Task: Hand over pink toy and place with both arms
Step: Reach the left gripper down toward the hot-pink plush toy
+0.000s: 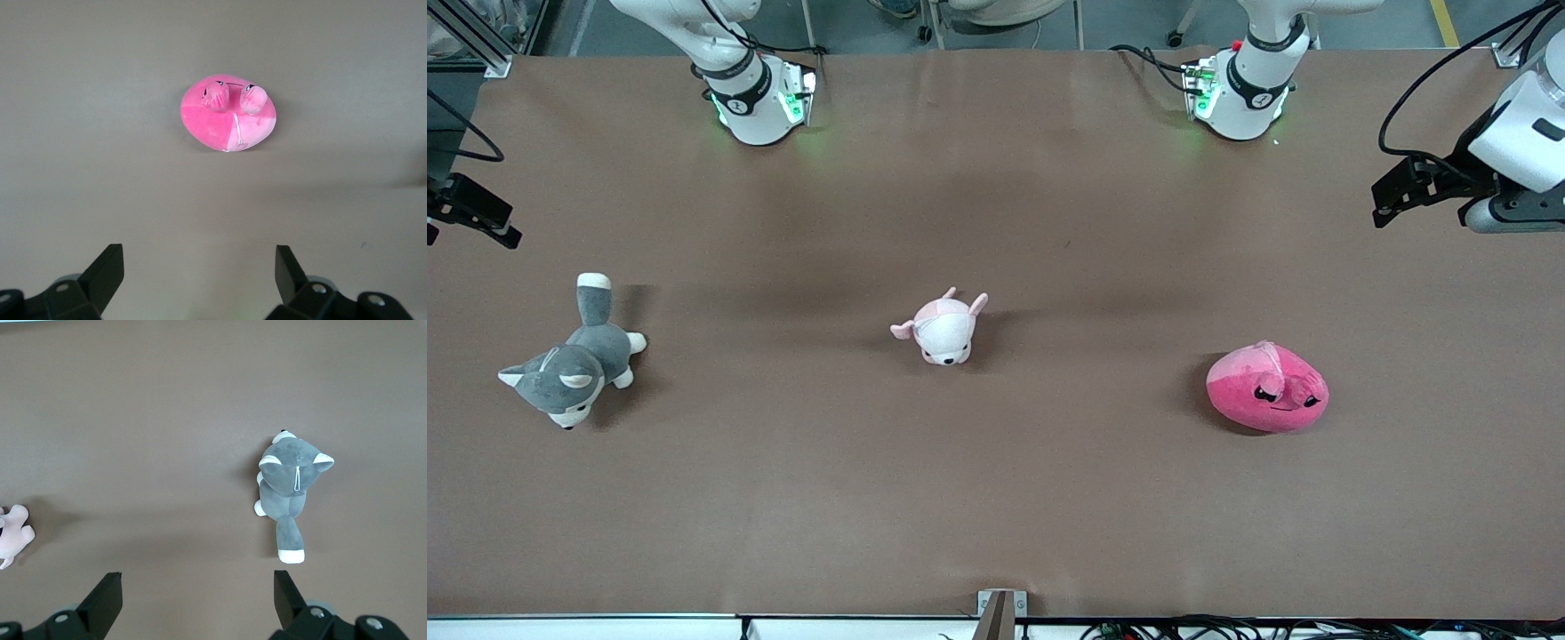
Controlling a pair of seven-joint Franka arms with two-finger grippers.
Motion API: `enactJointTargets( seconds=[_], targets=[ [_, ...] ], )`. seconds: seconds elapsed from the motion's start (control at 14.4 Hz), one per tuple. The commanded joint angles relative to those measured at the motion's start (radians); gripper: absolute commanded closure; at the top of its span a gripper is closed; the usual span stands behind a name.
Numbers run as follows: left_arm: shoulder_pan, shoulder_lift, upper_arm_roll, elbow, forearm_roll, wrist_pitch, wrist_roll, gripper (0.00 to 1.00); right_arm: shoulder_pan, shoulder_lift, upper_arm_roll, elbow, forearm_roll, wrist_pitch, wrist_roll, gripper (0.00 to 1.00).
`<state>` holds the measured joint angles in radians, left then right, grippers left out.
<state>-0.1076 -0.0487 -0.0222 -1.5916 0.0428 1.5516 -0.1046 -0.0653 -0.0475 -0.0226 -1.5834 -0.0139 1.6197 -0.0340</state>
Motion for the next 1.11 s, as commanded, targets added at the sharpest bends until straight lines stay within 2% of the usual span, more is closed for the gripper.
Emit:
enactJointTargets(
  seconds=[0.0,0.21,0.42,0.77,1.04],
  targets=[
    [0.000,0.009,0.005,0.022,-0.014,-0.001,0.011,0.00,-0.002,-0.023,0.003,-0.029,-0.014,0.016,-0.007,0.00],
    [0.005,0.023,0.016,0.032,-0.009,0.001,0.022,0.00,-0.002,-0.023,0.003,-0.029,-0.014,0.016,-0.007,0.00],
    [0.005,0.099,0.050,0.038,-0.015,0.028,0.045,0.00,-0.002,-0.023,0.003,-0.029,-0.012,0.012,-0.007,0.00],
    [0.037,0.237,0.048,-0.054,-0.012,0.305,0.022,0.00,-0.002,-0.023,0.003,-0.029,-0.012,0.011,-0.007,0.00],
    [0.035,0.354,0.045,-0.059,-0.023,0.470,0.000,0.00,-0.001,-0.023,0.004,-0.027,-0.012,0.014,-0.007,0.00]
  ],
)
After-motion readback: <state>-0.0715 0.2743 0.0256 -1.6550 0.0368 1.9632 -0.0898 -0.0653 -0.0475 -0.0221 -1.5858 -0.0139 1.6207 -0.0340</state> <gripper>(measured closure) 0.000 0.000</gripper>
